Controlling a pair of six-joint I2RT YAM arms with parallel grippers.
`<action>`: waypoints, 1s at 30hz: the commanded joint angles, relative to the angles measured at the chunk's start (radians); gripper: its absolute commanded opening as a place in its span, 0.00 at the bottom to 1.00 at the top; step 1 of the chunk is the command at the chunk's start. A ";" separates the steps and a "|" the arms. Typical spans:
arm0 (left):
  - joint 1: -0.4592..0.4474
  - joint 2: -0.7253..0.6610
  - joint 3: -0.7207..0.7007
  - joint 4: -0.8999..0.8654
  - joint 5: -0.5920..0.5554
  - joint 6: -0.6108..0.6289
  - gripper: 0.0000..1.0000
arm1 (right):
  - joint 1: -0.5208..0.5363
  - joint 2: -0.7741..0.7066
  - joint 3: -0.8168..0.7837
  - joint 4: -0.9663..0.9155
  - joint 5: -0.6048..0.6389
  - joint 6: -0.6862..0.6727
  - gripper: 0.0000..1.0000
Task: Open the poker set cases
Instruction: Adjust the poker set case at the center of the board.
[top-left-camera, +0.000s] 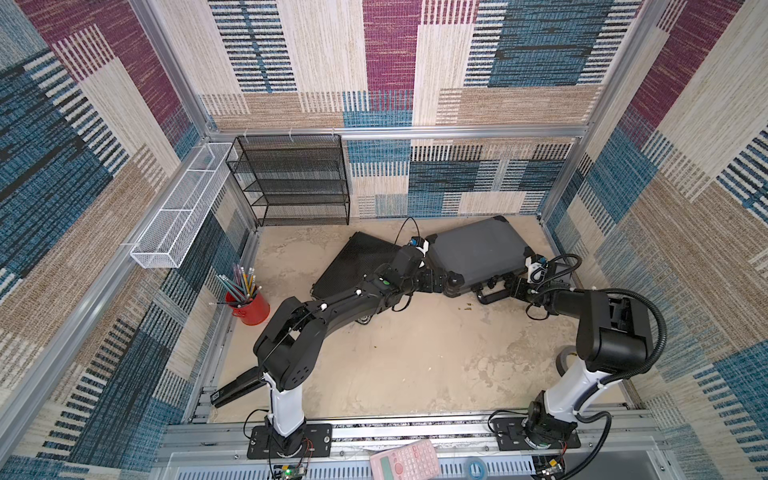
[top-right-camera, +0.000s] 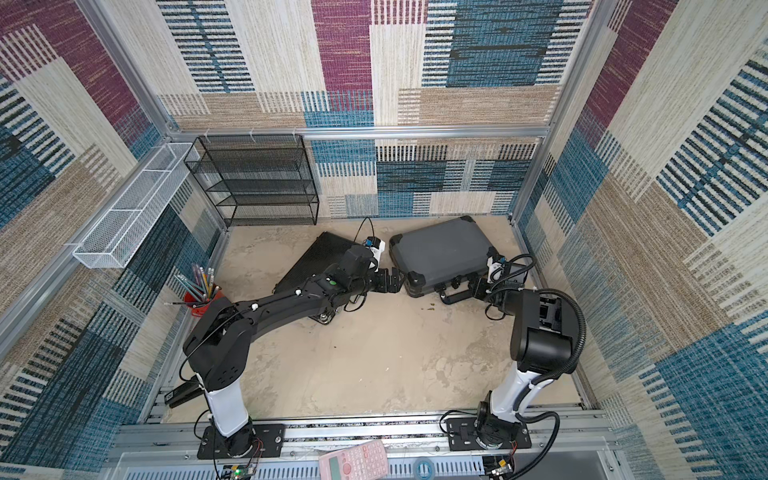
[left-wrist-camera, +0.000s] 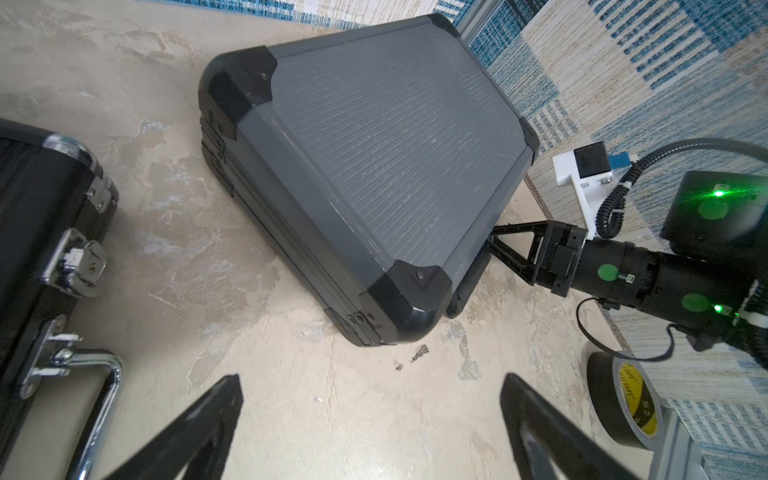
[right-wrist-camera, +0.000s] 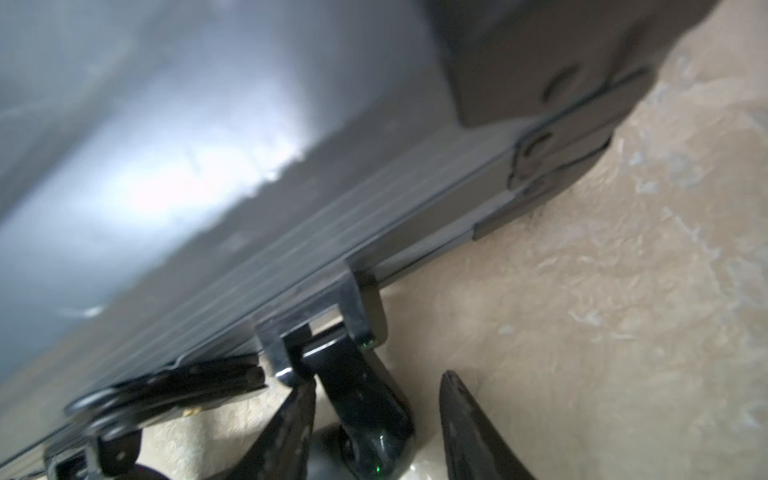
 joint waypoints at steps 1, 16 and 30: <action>0.013 0.025 0.034 -0.047 0.041 -0.062 0.99 | 0.002 0.011 0.015 0.023 0.038 -0.011 0.49; 0.026 0.165 0.187 -0.090 0.135 -0.128 0.99 | 0.002 0.035 0.030 0.055 -0.046 0.018 0.46; 0.058 0.297 0.318 -0.100 0.214 -0.195 0.96 | 0.012 0.020 0.010 0.022 -0.069 0.105 0.39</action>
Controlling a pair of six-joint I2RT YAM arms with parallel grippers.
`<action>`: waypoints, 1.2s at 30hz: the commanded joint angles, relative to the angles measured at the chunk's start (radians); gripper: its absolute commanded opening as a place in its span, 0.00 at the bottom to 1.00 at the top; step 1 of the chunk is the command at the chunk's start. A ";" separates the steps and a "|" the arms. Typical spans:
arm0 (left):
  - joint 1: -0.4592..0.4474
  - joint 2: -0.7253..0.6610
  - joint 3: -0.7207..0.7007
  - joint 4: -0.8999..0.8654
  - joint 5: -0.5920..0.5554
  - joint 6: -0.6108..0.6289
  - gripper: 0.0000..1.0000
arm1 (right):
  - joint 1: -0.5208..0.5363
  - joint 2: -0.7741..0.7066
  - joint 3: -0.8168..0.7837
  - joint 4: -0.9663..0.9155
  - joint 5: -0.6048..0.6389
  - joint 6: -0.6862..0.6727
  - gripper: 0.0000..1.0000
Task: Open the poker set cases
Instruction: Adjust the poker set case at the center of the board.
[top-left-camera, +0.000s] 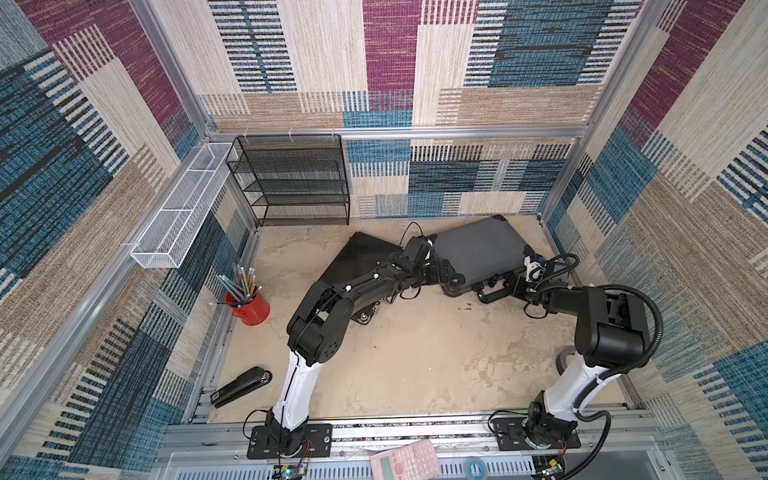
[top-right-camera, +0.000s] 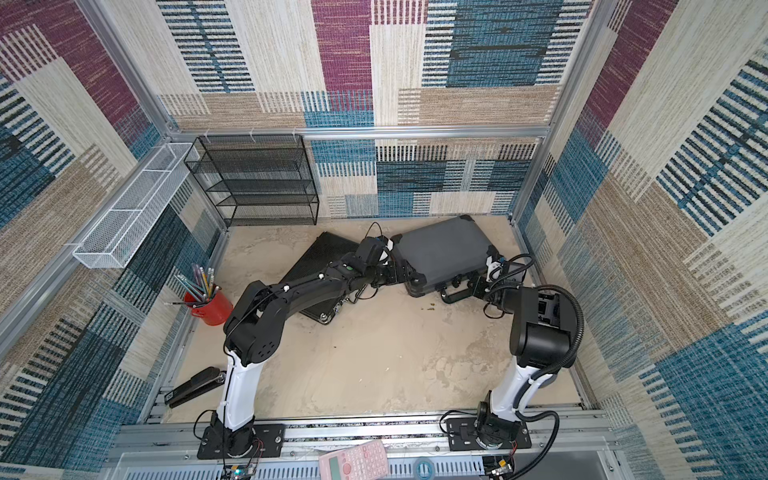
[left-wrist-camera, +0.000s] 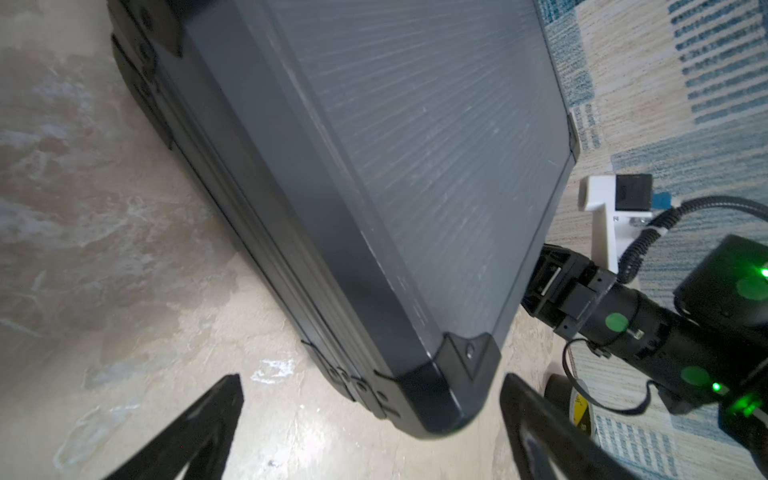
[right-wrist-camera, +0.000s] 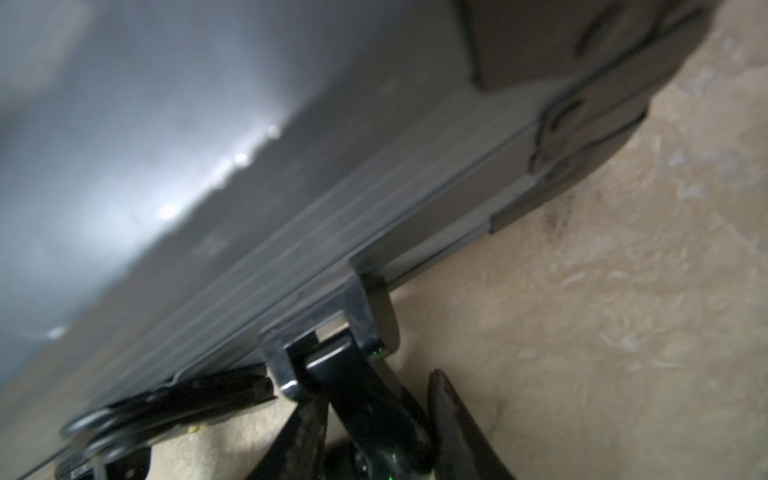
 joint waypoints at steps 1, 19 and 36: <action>0.007 0.031 0.049 -0.008 0.054 -0.017 0.95 | 0.005 -0.006 -0.004 -0.004 -0.035 0.054 0.38; 0.009 0.179 0.239 -0.073 0.110 -0.026 0.87 | 0.037 -0.056 -0.101 0.012 -0.054 0.197 0.33; 0.021 0.192 0.251 -0.085 0.133 0.004 0.87 | 0.073 -0.259 -0.332 0.110 -0.047 0.354 0.34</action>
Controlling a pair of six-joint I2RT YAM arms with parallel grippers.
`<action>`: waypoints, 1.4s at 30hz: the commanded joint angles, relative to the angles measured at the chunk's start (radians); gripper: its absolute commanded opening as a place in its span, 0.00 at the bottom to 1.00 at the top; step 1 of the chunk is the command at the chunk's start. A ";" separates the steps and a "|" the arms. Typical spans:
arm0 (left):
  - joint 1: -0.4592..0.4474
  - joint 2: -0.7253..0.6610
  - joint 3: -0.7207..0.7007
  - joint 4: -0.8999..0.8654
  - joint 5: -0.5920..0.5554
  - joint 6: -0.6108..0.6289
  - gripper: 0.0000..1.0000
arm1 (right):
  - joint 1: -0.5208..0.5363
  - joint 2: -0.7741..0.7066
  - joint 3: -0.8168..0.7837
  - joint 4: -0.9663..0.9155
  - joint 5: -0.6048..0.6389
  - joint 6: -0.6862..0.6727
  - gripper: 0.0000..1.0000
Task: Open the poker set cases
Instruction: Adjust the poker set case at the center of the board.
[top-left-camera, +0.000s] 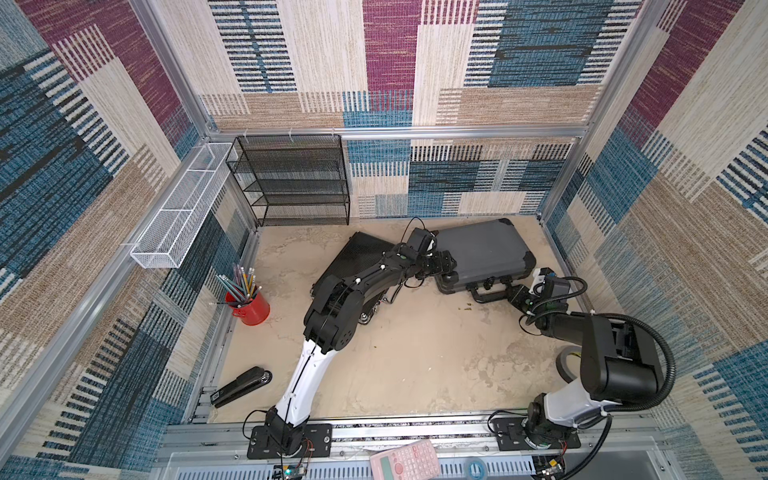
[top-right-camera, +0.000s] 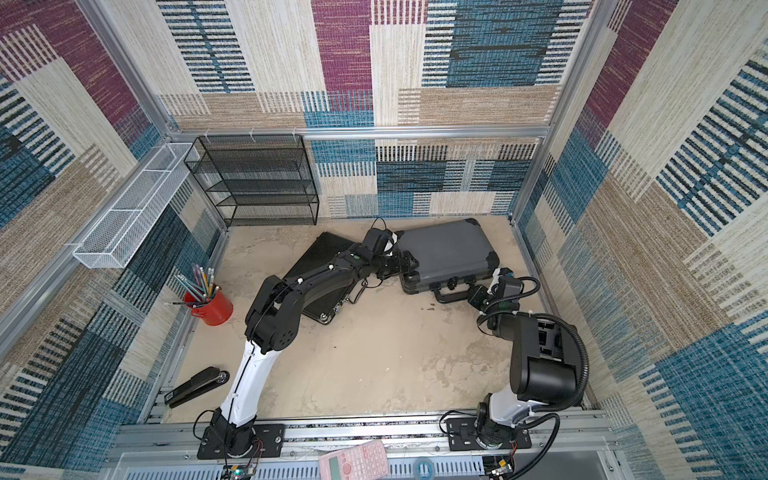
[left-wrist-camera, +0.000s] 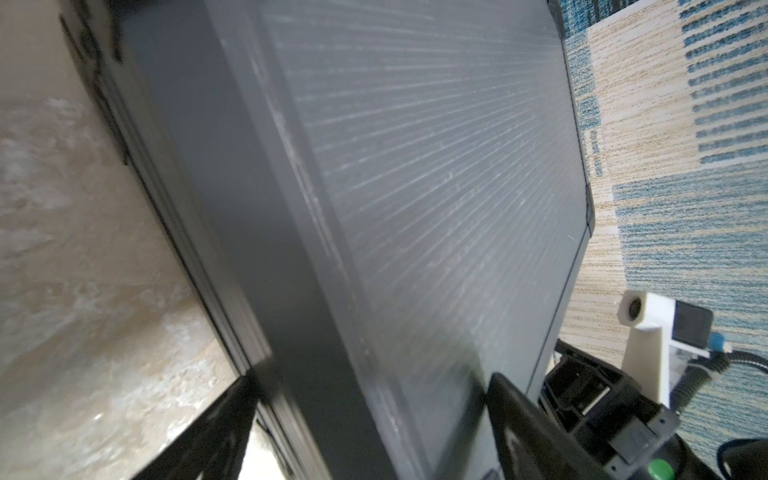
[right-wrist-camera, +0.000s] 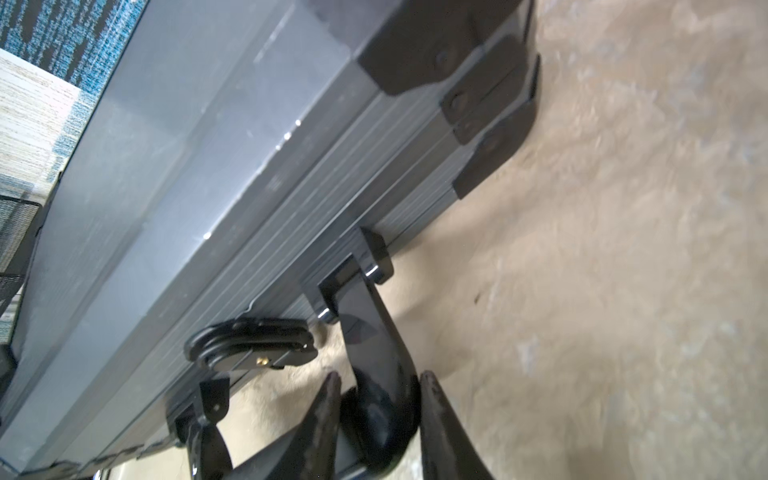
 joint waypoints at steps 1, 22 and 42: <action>-0.002 0.007 -0.006 0.001 0.066 0.022 0.87 | 0.016 -0.009 -0.021 -0.107 -0.117 0.020 0.35; 0.042 -0.058 -0.083 0.042 0.051 0.050 0.87 | 0.078 -0.194 -0.140 -0.114 -0.019 0.105 0.42; 0.036 -0.192 -0.224 0.097 -0.083 0.095 0.99 | -0.081 -0.359 -0.053 -0.043 0.006 -0.099 0.95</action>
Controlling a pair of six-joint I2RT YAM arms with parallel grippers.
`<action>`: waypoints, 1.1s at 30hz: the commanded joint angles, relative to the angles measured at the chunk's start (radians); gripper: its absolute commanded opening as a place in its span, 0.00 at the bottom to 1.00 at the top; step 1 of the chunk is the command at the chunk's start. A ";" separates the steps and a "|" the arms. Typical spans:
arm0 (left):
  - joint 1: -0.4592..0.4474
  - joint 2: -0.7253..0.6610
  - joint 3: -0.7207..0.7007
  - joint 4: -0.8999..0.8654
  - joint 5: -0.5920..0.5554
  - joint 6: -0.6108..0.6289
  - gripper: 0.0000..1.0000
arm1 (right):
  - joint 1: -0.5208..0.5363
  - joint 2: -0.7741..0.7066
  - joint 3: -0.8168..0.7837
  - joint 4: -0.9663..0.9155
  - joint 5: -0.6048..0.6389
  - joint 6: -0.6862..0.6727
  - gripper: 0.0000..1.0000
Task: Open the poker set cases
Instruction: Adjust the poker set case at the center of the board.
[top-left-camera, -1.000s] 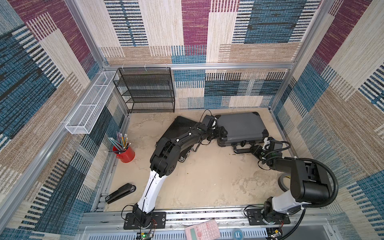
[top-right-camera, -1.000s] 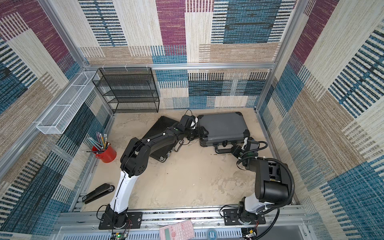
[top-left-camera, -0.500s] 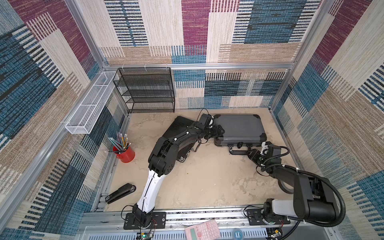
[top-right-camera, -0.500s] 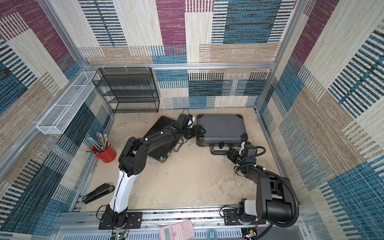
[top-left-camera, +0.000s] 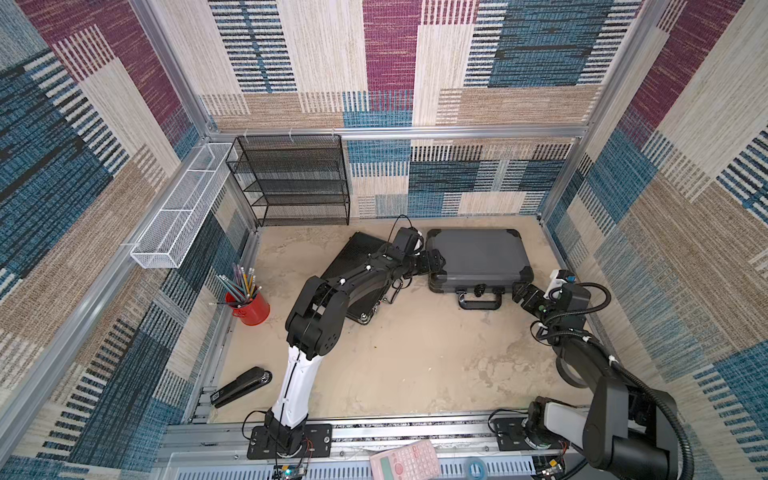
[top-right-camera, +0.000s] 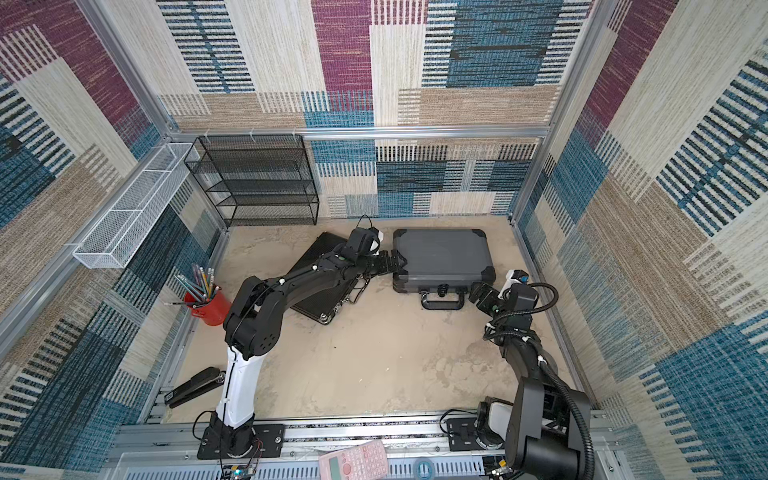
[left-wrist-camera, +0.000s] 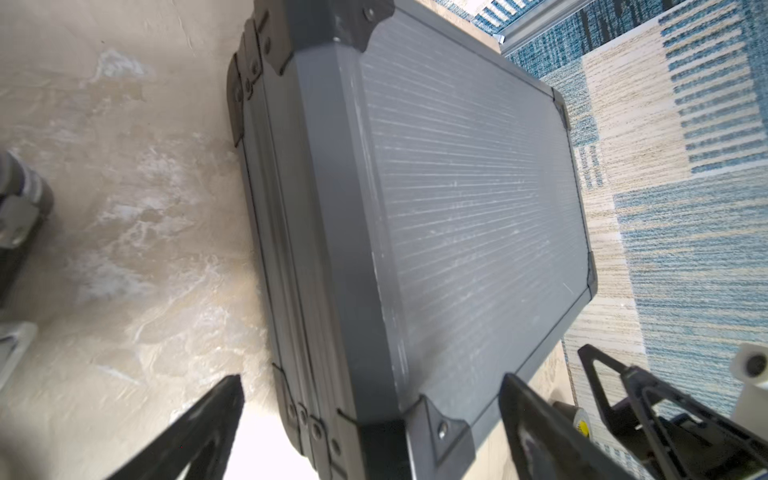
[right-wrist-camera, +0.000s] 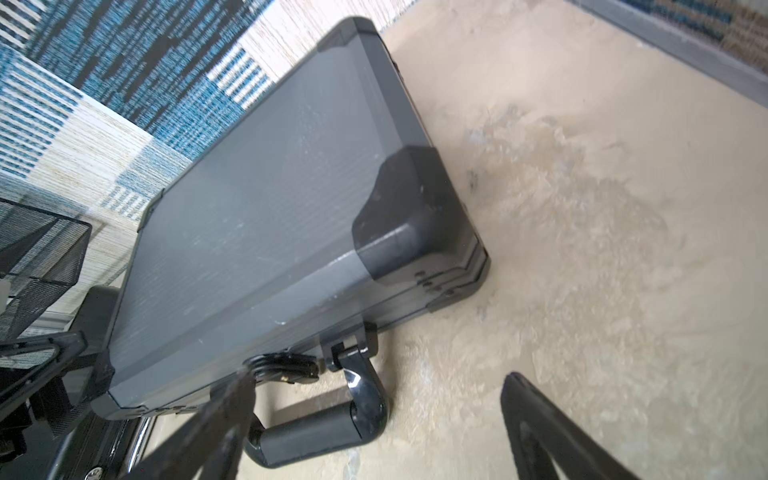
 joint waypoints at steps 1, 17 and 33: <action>-0.005 -0.024 -0.019 0.044 -0.028 0.052 1.00 | -0.022 0.025 0.027 0.091 -0.028 -0.039 0.95; -0.017 0.067 0.122 -0.015 0.001 0.107 0.99 | -0.165 0.349 0.160 0.323 -0.264 -0.056 0.95; -0.013 0.146 0.214 -0.054 0.045 0.074 0.98 | -0.163 0.597 0.290 0.435 -0.517 -0.034 0.80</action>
